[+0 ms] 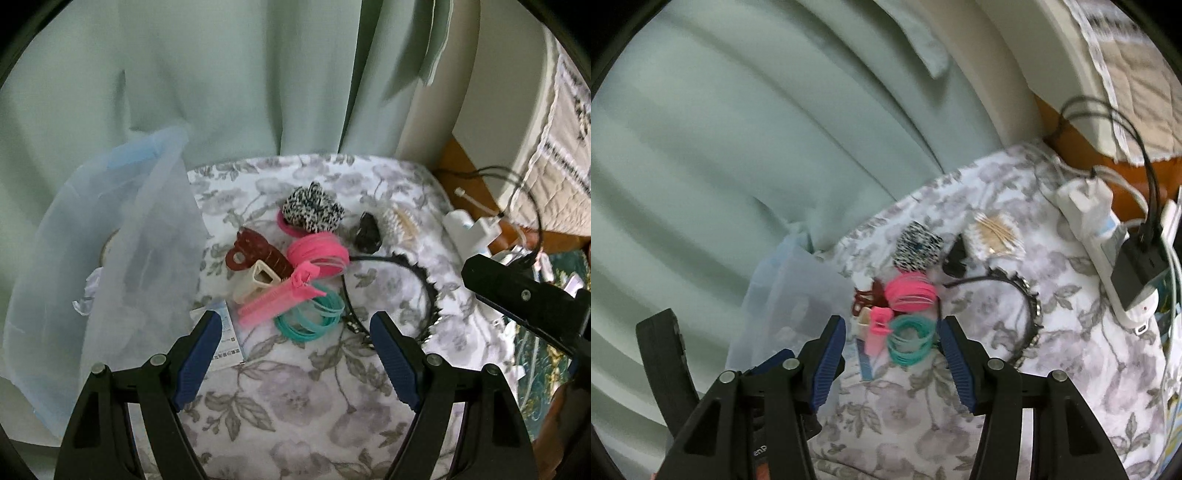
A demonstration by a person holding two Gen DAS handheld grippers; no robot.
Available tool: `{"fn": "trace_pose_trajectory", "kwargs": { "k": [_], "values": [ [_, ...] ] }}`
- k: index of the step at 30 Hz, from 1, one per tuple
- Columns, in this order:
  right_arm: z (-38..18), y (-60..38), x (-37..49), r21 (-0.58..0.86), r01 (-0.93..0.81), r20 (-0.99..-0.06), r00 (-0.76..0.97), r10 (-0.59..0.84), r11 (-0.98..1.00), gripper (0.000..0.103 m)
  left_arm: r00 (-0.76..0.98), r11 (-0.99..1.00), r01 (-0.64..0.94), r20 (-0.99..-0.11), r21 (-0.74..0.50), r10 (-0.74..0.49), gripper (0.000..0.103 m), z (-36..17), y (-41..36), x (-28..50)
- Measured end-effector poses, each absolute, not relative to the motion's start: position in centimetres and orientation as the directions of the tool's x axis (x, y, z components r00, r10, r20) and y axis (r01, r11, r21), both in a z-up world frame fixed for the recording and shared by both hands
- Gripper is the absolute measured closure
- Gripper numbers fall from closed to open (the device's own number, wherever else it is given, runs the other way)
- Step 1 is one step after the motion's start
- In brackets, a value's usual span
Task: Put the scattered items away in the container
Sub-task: 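Move both open tools back over the remaining items, then grasp the pink hair roller with the left tool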
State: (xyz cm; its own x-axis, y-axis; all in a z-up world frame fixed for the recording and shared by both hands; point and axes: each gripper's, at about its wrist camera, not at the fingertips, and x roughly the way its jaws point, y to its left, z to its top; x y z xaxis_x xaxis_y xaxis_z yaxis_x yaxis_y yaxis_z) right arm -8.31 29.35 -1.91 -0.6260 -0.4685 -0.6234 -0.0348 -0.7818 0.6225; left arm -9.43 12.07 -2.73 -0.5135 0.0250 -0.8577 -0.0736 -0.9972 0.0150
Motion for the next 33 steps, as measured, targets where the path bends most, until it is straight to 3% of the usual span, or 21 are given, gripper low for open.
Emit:
{"fn": "trace_pose_trajectory", "kwargs": {
  "k": [12, 19, 26, 29, 33],
  "values": [
    [-9.1, 29.9, -11.5, 0.621, -0.134, -0.710, -0.514, -0.481, -0.772, 0.045, -0.430, -0.998, -0.058, -0.903, 0.039, -0.010, 0.020, -7.8, 11.1, -12.0],
    [-11.8, 28.6, -12.8, 0.606, -0.119, -0.742, -0.442, -0.505, -0.787, 0.045, -0.419, -0.990, -0.096, -0.907, 0.100, -0.051, 0.020, -10.3, 11.6, -13.8],
    [-13.8, 26.8, -11.7, 0.579, -0.079, -0.768, -0.388, -0.510, -0.812, 0.045, -0.426, -0.989, -0.122, -0.904, 0.081, -0.022, 0.020, -11.2, 11.2, -15.0],
    [-13.6, 26.3, -11.2, 0.546, -0.041, -0.776, -0.402, -0.487, -0.837, 0.046, -0.436, -0.987, -0.145, -0.900, 0.064, 0.006, 0.029, -11.0, 10.9, -15.2],
    [-13.4, 25.7, -10.8, 0.516, -0.005, -0.783, -0.409, -0.469, -0.857, 0.050, -0.422, -0.985, -0.166, -0.906, 0.045, 0.030, 0.053, -11.2, 10.6, -15.3]
  ]
}}
